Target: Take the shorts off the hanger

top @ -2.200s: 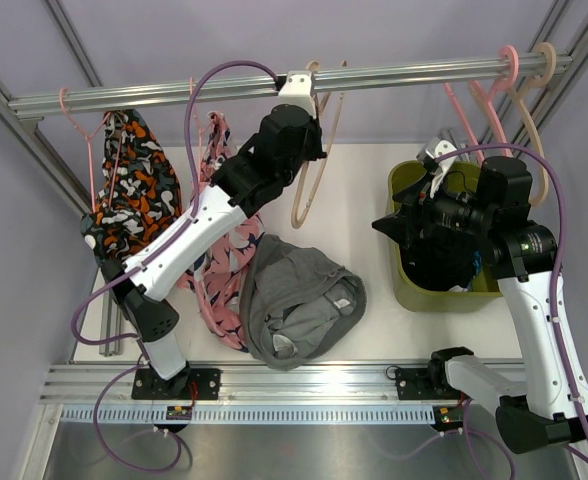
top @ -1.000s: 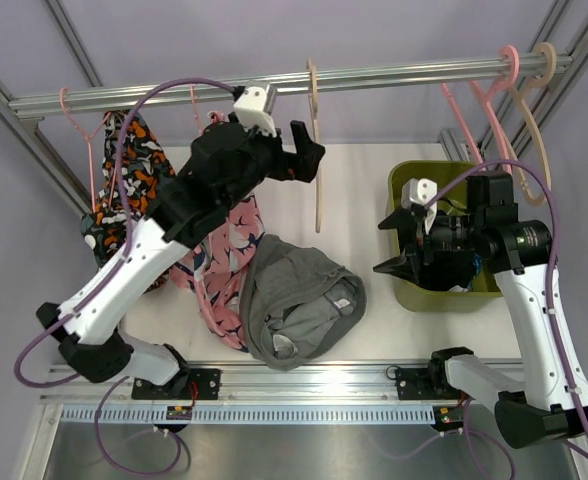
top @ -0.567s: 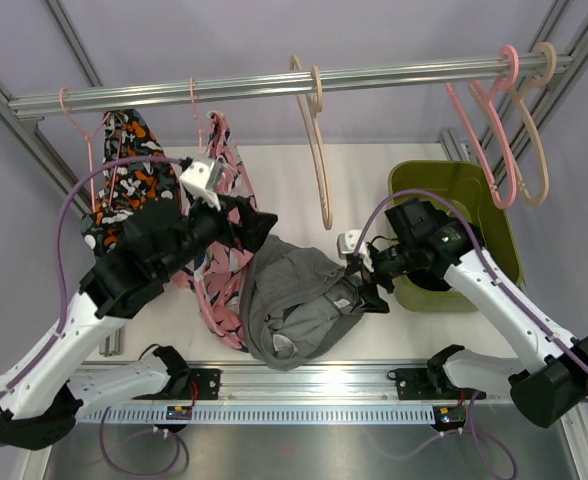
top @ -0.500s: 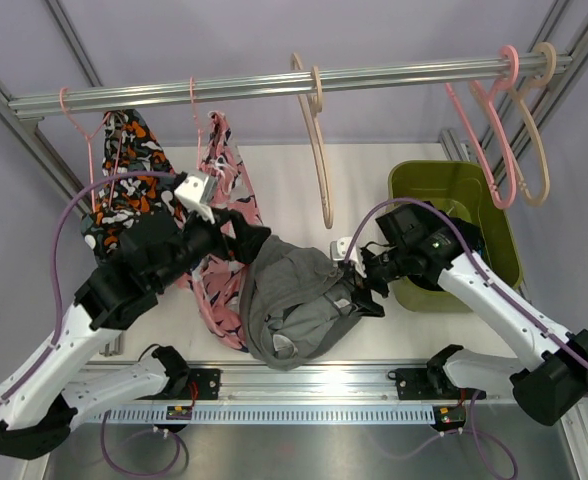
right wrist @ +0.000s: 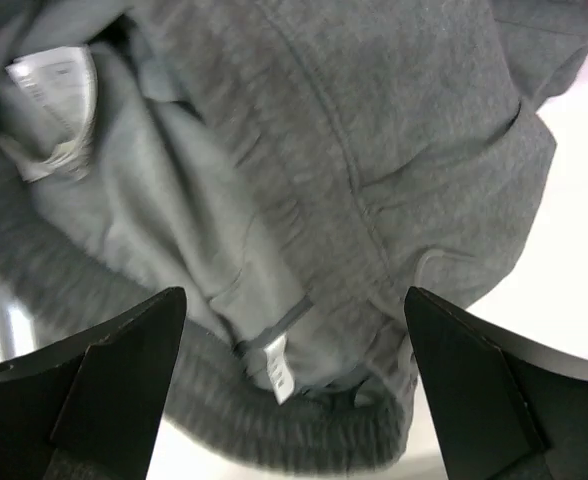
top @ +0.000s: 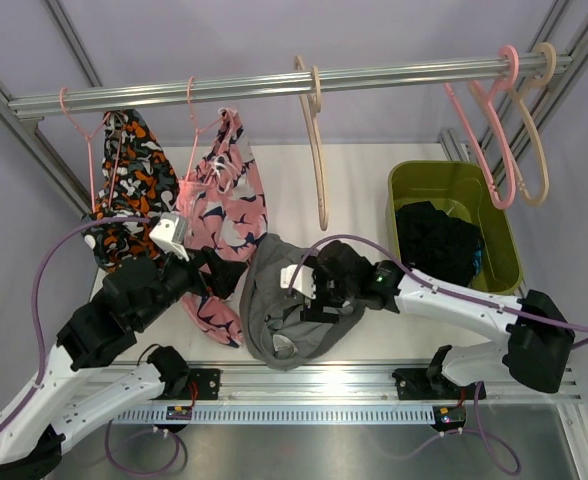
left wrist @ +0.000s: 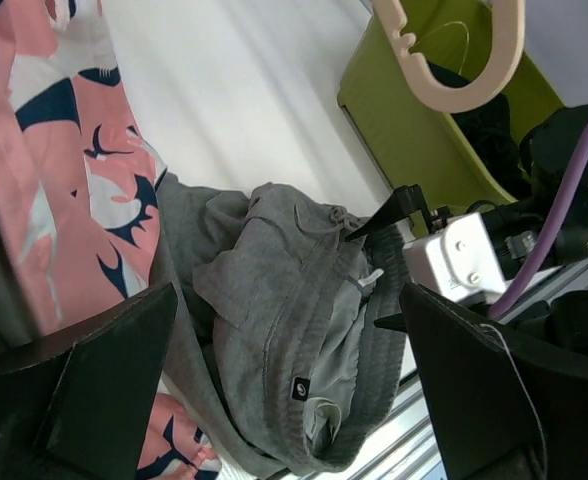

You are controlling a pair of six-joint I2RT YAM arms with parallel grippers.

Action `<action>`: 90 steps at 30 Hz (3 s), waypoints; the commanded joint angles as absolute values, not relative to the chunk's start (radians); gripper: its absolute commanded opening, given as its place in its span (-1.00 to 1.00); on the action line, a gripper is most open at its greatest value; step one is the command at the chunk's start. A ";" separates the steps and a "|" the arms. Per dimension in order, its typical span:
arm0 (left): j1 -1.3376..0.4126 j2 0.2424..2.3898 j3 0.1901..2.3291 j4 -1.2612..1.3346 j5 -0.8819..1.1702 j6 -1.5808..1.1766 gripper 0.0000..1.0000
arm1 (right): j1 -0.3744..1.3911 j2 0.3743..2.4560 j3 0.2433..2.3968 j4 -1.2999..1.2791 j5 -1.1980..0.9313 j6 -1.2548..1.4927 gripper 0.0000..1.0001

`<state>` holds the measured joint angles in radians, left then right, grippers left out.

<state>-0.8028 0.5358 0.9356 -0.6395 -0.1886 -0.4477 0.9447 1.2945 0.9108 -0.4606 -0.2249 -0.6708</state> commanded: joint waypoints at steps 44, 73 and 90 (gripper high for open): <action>-0.801 0.538 1.071 -0.502 -0.080 -0.330 0.98 | 0.887 1.137 1.226 -1.179 -0.710 -1.075 -1.00; -0.801 0.588 1.121 -0.466 -0.006 -0.288 0.98 | 0.322 0.778 1.502 -0.953 -0.211 -0.666 -1.00; -0.801 0.535 1.077 -0.502 0.055 -0.305 0.98 | 0.008 1.046 1.270 -0.477 0.121 -0.468 -1.00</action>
